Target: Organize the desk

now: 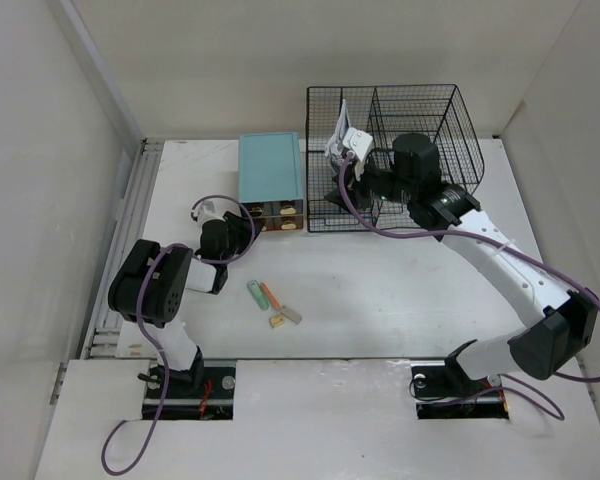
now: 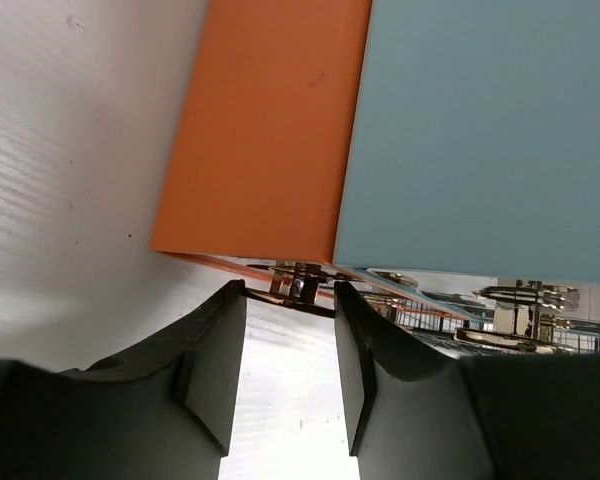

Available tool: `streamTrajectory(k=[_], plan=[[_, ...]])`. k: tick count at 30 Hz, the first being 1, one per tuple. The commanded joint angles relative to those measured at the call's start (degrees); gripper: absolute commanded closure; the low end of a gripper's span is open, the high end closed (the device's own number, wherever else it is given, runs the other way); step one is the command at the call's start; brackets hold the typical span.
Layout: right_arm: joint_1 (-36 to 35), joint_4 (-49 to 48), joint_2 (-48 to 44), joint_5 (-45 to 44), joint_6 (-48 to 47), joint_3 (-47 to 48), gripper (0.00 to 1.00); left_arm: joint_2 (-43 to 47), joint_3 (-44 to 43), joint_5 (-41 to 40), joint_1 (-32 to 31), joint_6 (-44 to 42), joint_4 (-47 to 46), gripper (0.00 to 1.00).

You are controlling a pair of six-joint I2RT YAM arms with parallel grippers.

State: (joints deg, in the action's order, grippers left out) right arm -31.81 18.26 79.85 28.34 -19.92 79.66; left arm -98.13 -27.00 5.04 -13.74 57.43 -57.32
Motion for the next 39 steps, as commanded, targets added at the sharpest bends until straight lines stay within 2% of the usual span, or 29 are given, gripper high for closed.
streamTrajectory(k=[1, 4, 8, 17, 21, 23, 25, 26, 27, 29, 32, 33, 35, 36, 38, 39], plan=[[0.7, -3.7, -1.3, 1.6, 0.0, -0.3, 0.47, -1.8, -1.7, -2.2, 0.5, -0.9, -6.0, 0.81], [0.7, -3.7, -1.3, 2.2, 0.0, -0.8, 0.47, -2.3, 0.0, -1.6, 0.5, -0.9, -8.2, 0.91], [0.7, -3.7, -0.1, 3.4, -0.6, -0.8, 0.47, -0.5, 5.7, -1.0, 0.5, 0.5, -12.7, 0.92], [0.7, -2.6, 1.5, 6.5, -1.1, -0.8, 0.47, 5.8, 22.9, -1.3, -4.7, 5.2, -21.2, 0.92], [0.7, -1.9, 2.1, 7.0, -1.1, -0.8, 0.46, 7.2, 24.7, -0.7, -5.3, 6.3, -21.2, 0.92], [0.1, -1.1, 2.6, 7.0, -1.7, -0.2, 0.41, 8.7, 24.7, -0.7, -6.0, 6.3, -18.6, 0.74], [-0.4, 1.8, 3.9, 7.0, -3.4, 1.6, 0.33, 9.5, 24.2, -0.7, -6.0, 5.8, -17.7, 0.47], [-1.2, 2.9, 5.1, 6.2, -4.1, 2.2, 0.30, 10.8, 24.2, -0.7, -6.0, 5.2, -16.2, 0.26], [-2.2, 3.9, 5.7, 5.4, -4.7, 2.2, 0.30, 11.9, 24.2, -0.7, -6.0, 4.2, -15.5, 0.21], [-3.4, 5.3, 6.4, 4.6, -6.3, 2.7, 0.29, 16.8, 24.2, -2.0, -6.0, 3.6, -11.3, 0.15], [-8.0, 6.1, 7.2, -2.5, -9.1, 1.7, 0.27, 25.0, 24.2, -3.4, -7.5, 0.8, -4.8, 0.11], [-9.8, 5.5, 6.4, -9.1, -9.7, 0.8, 0.26, 32.4, 24.2, -5.0, -8.6, 0.3, 1.4, 0.11], [-14.8, 1.9, 5.1, -15.1, -10.2, -1.5, 0.26, 40.9, 24.2, -6.4, -9.5, -0.6, 8.3, 0.11], [-16.5, 0.4, 3.8, -20.8, -10.7, -4.0, 0.26, 49.7, 23.6, -7.1, -9.6, -1.4, 15.8, 0.13], [-19.9, -4.9, 2.7, -25.8, -10.8, -6.3, 0.34, 58.6, 21.5, -7.8, -10.2, -2.0, 23.5, 0.19], [-20.7, -6.9, 2.2, -28.7, -8.8, -8.4, 0.68, 63.0, 20.4, -7.8, -10.8, -2.0, 27.5, 0.38]])
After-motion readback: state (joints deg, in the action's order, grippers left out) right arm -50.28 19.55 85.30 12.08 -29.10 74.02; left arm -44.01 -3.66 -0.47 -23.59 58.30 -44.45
